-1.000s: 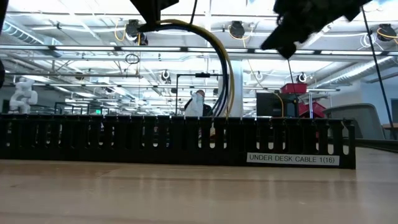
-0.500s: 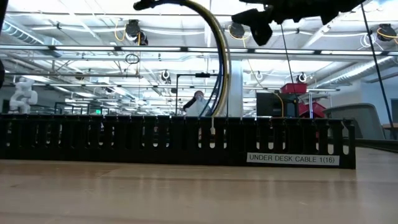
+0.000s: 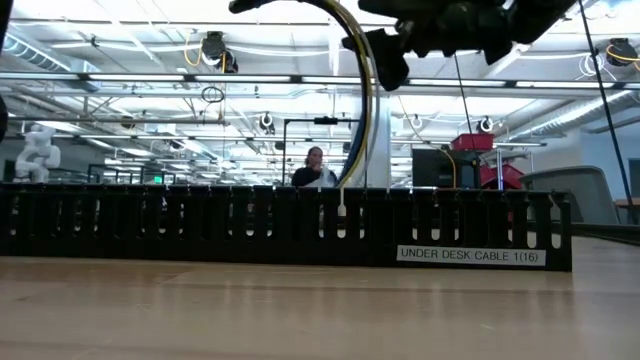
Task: Ziptie cables
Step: Put the cable wires into the black cable duct
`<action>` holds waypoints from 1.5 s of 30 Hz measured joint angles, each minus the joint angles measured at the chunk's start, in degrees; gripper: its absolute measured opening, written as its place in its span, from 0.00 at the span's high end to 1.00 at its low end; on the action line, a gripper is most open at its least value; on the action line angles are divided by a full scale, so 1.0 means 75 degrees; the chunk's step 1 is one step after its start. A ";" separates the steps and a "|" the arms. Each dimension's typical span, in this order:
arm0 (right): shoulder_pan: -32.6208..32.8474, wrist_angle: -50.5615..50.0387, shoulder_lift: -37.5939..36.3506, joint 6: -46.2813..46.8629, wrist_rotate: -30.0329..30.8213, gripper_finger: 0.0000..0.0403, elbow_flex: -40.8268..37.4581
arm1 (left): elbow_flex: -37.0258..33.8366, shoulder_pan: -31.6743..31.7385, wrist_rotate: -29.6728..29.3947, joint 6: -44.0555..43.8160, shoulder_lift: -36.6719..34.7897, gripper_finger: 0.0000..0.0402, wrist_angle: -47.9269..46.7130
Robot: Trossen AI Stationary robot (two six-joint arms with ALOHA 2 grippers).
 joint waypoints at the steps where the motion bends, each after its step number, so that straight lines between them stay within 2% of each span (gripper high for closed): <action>1: 0.0001 0.0181 0.0075 0.0048 -0.0025 0.36 0.0000 | 0.0003 0.0000 -0.0007 0.0002 0.0000 0.96 0.0003; 12: 0.0137 0.0358 0.0848 -0.0289 -0.0113 0.36 0.0582 | 0.0140 0.0000 -0.0558 0.0198 0.0000 0.96 0.0533; 20: 0.0132 0.0320 0.0570 0.0162 -0.1761 0.39 0.0886 | 0.0157 0.0048 -0.1068 0.0038 -0.0087 0.96 0.0321; 26: 0.0135 0.0256 0.0428 0.0721 -0.2558 0.46 0.0889 | 0.0157 0.0119 -0.1184 -0.1002 -0.0514 0.97 0.0409; 36: 0.0180 0.0220 0.0425 0.1558 -0.2806 0.52 0.0889 | 0.0157 0.0193 -0.1596 -0.1985 -0.0892 0.97 0.0379; 45: 0.0818 0.0789 0.0425 0.1814 -0.2822 0.52 0.0886 | 0.0157 0.0198 -0.1637 -0.2266 -0.0883 0.97 0.0666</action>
